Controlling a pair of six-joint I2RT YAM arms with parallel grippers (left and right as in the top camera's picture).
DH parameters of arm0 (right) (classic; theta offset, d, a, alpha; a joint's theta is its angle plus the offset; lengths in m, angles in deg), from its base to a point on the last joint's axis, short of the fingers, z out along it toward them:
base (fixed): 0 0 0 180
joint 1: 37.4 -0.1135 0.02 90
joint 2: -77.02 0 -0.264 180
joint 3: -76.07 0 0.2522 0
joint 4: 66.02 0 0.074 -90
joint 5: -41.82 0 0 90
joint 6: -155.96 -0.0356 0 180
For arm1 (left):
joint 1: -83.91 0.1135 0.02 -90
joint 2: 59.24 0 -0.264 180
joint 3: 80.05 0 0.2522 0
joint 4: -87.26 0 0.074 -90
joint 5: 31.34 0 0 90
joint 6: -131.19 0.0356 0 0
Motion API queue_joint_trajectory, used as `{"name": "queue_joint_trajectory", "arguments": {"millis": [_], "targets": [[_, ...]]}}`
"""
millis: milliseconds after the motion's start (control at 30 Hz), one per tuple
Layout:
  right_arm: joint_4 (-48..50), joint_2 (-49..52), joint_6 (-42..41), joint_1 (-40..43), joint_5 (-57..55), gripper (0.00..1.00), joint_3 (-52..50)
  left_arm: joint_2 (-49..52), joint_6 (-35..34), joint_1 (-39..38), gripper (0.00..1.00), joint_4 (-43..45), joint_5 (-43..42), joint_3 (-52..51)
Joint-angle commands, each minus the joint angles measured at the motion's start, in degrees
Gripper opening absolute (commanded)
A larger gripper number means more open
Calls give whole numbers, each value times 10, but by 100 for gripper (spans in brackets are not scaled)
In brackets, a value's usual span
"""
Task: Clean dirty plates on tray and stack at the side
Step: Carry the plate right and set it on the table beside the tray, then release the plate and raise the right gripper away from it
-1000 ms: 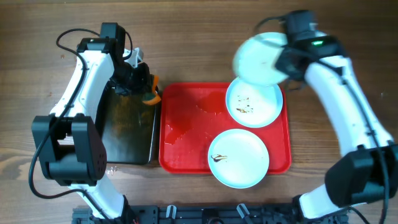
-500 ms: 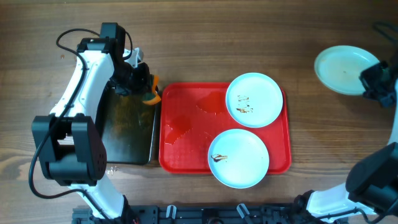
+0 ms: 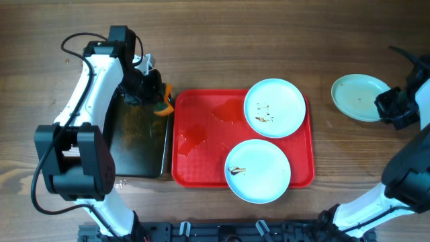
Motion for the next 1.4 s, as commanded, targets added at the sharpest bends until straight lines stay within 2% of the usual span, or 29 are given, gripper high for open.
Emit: {"name": "queue_joint_trajectory", "arguments": {"millis": [0,200,233,267,300,400,633,800,933,967,1100,1233,1367], "targets": [[7,38,6,23,-2,5,-2,2,11,4,4,-4,-13,-3],[7,70,6,55,-2,4,-2,2,11,4,4,-4,-13,-3],[7,70,6,56,-2,26,-2,2,11,4,4,-4,-13,-3],[7,70,7,56,-2,61,-2,2,11,4,4,-4,-13,-3],[6,70,7,56,-1,70,-2,2,11,4,4,-4,-13,-3],[0,67,7,56,9,69,-2,2,11,4,4,-3,-13,-3],[-33,-12,10,47,39,84,36,2,12,4,4,1,-5,-3],[-76,-98,35,20,57,83,82,-5,11,4,4,7,57,-3],[-87,-170,60,-23,94,83,86,-27,-37,4,4,0,165,-3],[-90,-183,65,-36,104,88,86,-37,-38,4,4,-5,193,-3],[-113,-214,72,-108,114,89,85,-68,-36,4,4,-41,248,-3],[-121,-217,83,-189,130,83,85,-75,-36,0,4,-79,253,-7],[-121,-217,83,-256,138,84,85,-75,-37,-24,4,-48,253,-83]]}}
